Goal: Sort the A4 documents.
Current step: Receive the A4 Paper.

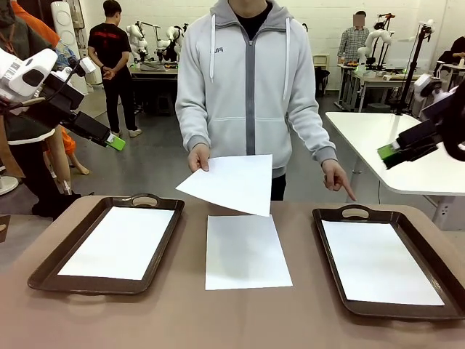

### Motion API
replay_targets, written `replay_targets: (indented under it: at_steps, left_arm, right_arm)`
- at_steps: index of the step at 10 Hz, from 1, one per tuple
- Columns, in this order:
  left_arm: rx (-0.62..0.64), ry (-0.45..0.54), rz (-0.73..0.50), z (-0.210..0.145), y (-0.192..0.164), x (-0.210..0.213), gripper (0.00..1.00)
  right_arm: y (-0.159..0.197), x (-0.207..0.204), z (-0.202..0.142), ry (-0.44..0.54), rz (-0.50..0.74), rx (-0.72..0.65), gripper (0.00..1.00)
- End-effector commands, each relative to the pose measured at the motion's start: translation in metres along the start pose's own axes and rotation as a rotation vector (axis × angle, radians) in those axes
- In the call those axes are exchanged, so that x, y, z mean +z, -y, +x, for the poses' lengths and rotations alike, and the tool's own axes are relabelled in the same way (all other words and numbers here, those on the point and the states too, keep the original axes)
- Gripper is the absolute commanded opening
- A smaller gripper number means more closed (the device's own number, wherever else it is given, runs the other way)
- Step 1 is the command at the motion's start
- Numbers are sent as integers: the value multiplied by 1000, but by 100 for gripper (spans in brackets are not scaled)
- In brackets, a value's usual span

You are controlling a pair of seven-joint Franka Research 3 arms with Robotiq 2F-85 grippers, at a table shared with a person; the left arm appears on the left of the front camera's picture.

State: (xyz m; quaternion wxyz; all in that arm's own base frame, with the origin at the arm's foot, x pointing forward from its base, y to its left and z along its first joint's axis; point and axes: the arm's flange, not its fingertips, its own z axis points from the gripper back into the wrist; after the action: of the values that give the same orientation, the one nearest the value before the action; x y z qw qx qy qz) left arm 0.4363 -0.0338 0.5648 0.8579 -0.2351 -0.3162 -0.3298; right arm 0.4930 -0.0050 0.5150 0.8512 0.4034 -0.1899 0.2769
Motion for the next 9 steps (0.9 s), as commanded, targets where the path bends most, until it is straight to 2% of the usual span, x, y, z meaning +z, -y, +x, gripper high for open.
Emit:
replay_targets:
  at_steps: [1, 4, 9]
  left_arm:
    - [-1, 0, -1, 0, 0, 0, 100]
    - [-1, 0, -1, 0, 0, 0, 100]
    - [-1, 0, -1, 0, 0, 0, 100]
  right_arm:
    - [5, -27, 12, 69, 90, -131, 100]
    - [18, -76, 6, 157, 178, -289, 100]
    - [34, -144, 11, 182, 260, -447, 100]
